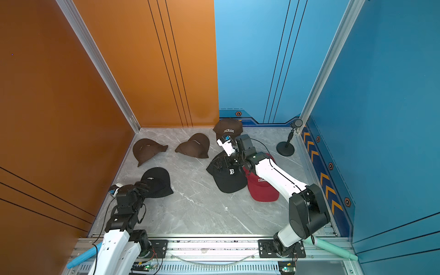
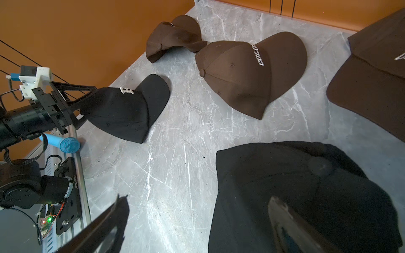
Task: Stack the baseball caps by color
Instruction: Pick up the baseball cap from the center of the board.
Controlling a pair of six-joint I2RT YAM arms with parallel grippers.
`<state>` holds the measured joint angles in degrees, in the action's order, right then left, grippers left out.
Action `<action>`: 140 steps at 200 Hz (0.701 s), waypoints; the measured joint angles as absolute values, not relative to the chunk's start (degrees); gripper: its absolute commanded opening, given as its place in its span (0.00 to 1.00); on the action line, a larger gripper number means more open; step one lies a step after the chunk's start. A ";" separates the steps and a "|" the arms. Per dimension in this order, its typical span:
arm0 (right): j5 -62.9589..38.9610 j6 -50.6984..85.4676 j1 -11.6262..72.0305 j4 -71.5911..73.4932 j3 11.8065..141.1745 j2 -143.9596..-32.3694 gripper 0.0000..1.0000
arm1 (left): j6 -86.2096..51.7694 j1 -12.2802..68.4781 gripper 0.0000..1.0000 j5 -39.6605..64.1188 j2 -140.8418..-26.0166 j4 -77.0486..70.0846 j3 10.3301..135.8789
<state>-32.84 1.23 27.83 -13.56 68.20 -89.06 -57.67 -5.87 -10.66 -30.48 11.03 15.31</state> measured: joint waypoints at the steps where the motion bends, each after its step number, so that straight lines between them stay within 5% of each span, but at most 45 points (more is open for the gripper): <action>1: -32.84 1.23 27.83 -13.56 68.20 -89.06 1.00 | -57.89 -5.91 0.37 -10.66 -30.50 10.87 15.31; 32: -32.84 1.04 28.10 -14.17 68.23 -89.06 1.00 | -57.39 -6.44 0.00 -9.45 -32.42 6.90 14.98; 101: -32.84 -0.14 28.10 -15.49 68.27 -89.06 1.00 | -55.22 -8.34 0.00 -1.54 -37.65 -0.08 15.03; 140: -32.84 -0.25 28.10 -16.19 68.27 -89.03 1.00 | -45.10 -7.88 0.00 16.91 -44.58 -1.23 23.64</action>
<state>-32.84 -0.25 28.10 -16.19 68.27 -89.03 -45.10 -7.88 16.91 -44.58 -1.23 23.64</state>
